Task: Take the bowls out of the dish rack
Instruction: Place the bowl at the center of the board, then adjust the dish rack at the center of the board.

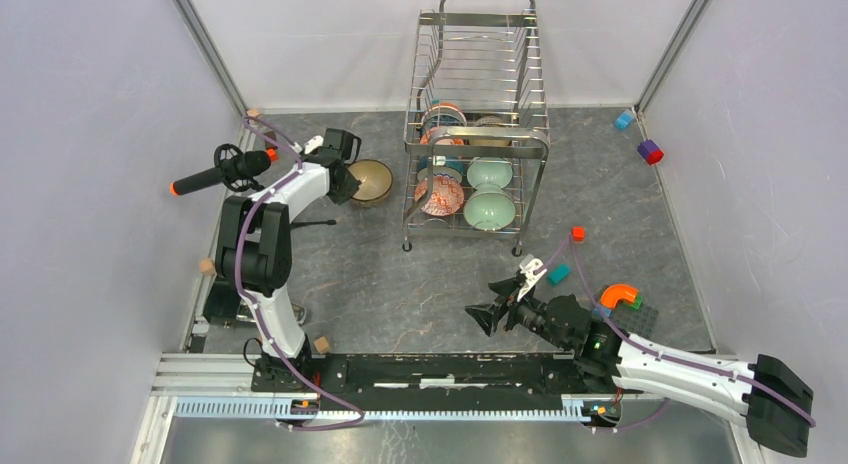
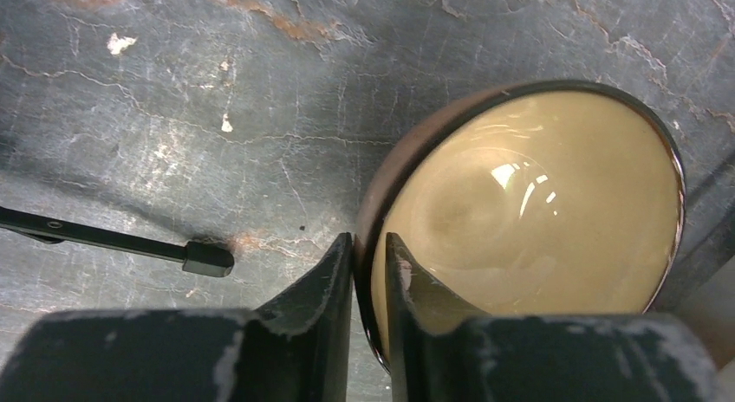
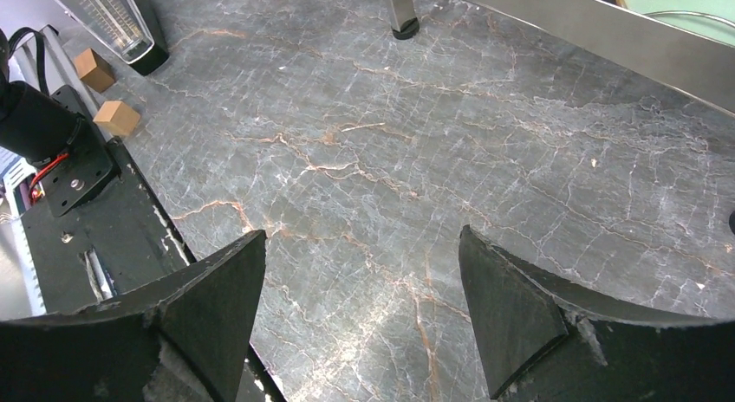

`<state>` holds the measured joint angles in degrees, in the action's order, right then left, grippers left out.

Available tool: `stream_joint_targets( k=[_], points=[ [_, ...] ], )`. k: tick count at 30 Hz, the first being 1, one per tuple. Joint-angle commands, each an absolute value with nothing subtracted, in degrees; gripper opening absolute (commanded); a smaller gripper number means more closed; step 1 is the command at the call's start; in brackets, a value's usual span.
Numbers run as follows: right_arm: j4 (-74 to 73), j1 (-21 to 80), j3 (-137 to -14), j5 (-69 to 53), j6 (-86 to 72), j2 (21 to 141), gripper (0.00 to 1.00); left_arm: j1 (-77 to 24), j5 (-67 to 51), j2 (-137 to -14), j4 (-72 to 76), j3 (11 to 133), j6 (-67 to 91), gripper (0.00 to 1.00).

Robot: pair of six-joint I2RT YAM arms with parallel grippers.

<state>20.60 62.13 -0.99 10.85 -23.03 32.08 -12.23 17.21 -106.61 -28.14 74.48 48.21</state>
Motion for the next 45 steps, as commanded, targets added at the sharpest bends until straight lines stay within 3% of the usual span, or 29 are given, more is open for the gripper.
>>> stream_joint_targets(
  k=[1, 20, 35, 39, 45],
  points=[
    [21.6, 62.1, 3.9, 11.5, -22.2, 32.4, 0.86, -12.1, 15.5, -105.9, -24.9, 77.3, 48.8, 0.28],
    [19.2, 62.2, 2.6, 12.2, -21.2, 30.9, 0.87, -12.6, 14.4, -99.8, -25.8, 75.8, 45.0, 0.78],
    [13.0, 62.2, 0.4, 14.1, -17.6, 29.8, 0.89, -18.0, 18.6, -91.8, -26.7, 76.3, 38.3, 0.92],
    [10.7, 62.3, -2.6, 15.4, -16.6, 29.8, 0.9, -21.3, 23.8, -86.0, -27.8, 75.8, 34.9, 1.0],
    [10.8, 62.2, -2.1, 19.4, -20.1, 28.6, 0.94, -27.5, 29.8, -77.3, -30.7, 75.4, 30.0, 1.0]
  ],
)
